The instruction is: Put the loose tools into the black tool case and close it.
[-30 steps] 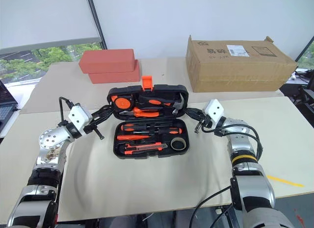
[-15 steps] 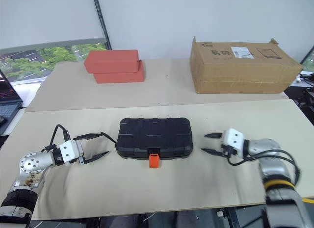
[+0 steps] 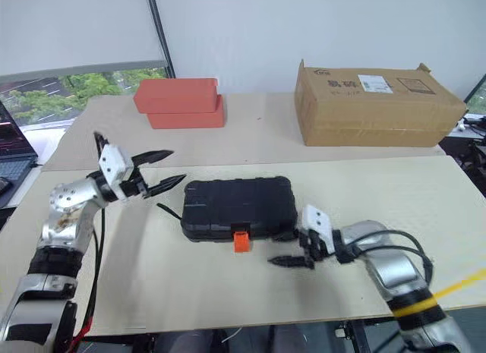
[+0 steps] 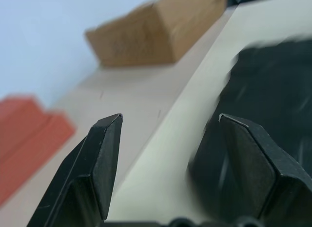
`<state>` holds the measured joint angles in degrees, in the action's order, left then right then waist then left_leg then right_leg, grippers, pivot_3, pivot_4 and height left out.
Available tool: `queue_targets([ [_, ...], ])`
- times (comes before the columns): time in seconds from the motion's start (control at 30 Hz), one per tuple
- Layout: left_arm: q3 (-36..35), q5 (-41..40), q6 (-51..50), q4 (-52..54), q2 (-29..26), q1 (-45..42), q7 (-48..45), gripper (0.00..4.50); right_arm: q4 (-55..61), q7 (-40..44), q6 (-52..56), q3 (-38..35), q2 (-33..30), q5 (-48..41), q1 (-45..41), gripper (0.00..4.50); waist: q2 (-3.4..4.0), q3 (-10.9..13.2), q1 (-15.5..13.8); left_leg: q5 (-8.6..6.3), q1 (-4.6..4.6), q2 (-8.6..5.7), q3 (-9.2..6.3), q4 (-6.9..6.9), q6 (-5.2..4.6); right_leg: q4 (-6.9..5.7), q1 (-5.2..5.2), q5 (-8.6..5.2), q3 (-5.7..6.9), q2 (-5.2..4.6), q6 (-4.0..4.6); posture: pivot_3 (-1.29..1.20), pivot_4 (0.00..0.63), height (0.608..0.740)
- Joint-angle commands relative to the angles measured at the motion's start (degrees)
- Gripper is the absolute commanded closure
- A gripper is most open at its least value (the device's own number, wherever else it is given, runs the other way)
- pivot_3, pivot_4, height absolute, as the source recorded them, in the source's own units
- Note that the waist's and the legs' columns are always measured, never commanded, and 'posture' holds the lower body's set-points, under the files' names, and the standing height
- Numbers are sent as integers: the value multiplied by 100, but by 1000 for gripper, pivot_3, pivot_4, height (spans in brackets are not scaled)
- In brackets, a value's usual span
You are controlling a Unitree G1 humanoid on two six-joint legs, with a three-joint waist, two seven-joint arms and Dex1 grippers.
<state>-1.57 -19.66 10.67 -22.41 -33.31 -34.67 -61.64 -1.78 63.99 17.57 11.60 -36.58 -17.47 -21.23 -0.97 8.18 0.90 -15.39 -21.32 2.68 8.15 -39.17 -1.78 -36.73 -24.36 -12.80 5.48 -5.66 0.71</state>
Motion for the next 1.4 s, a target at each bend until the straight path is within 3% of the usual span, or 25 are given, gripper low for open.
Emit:
queue_targets([
  [0.03, 159, -62, -250, 384, 193, -342, -111, 1119, -907, -913, -371, -528, 351, 291, -817, 1527, -2, 2, 3, 6, -2, 0, 0, 0, 9, 0, -2, -1, -1, 2, -1, 0, 150, 711],
  [0.17, 510, 329, -166, 245, 475, -485, -95, 1119, -1825, -1538, -819, -733, 633, 592, -1387, 1527, -1, 1, -5, 12, 2, 6, -2, 14, 21, -1, -4, 8, -4, 17, 18, 0, 150, 711],
  [0.3, 870, 887, -229, -23, 649, -555, 127, 1119, -1678, -1509, -724, -802, 673, 537, -1311, 1527, 0, 1, -14, 13, -7, 6, -3, 18, 23, 7, -5, 14, -4, 23, 34, 0, 150, 711],
  [0.4, 1112, 1288, -428, -250, 763, -576, 363, 1119, -1111, -1352, -338, -810, 552, 374, -1028, 1527, 0, 0, -14, 11, -24, 5, -5, 18, 17, 5, -9, 14, 0, 22, 34, 0, 150, 711],
  [0.6, 1775, 1881, -1314, -96, 776, -236, 308, 1119, 1213, -1544, 1433, -782, 477, -422, 127, 1527, 13, -9, -23, 7, -11, 6, -10, 18, 13, 28, -2, 10, -2, 18, 28, 0, 150, 711],
  [0.67, 1821, 1980, -1584, -108, 860, -210, 501, 1119, 1774, -2115, 1913, -558, 617, -169, 436, 1527, 11, -26, -26, -26, 5, 8, -17, 21, -40, 30, 16, -13, 1, 14, -10, 0, 150, 711],
  [0.93, 1696, 1940, -2112, 159, 1041, -105, 942, 1119, 2316, -3949, 2921, -161, 1668, 506, 460, 1527, 7, -75, -45, -22, 18, 4, -20, 10, -40, 1, 20, -16, -11, -8, -17, 0, 150, 711],
  [1.23, 1674, 1903, -2415, 524, 1113, 94, 1174, 1119, 2223, -4544, 3188, -40, 2106, 735, 384, 1527, 9, -78, -79, -27, 11, -2, -19, 10, -51, 5, 17, -16, -9, -9, -15, 0, 150, 711],
  [1.33, 1688, 1904, -2428, 533, 1122, 89, 1197, 1096, 2259, -4556, 3212, -27, 2129, 739, 340, 2169, 9, -78, -80, -28, 11, -2, -20, 11, -51, 7, 17, -17, -8, -8, -16, 0, 150, 711],
  [1.4, 1693, 1907, -2415, 516, 1124, 75, 1209, 1096, 2323, -4552, 3230, 22, 2102, 765, 309, 2930, 9, -78, -83, -28, 11, -1, -21, 11, -51, 7, 17, -17, -6, -8, -16, 0, 150, 711],
])
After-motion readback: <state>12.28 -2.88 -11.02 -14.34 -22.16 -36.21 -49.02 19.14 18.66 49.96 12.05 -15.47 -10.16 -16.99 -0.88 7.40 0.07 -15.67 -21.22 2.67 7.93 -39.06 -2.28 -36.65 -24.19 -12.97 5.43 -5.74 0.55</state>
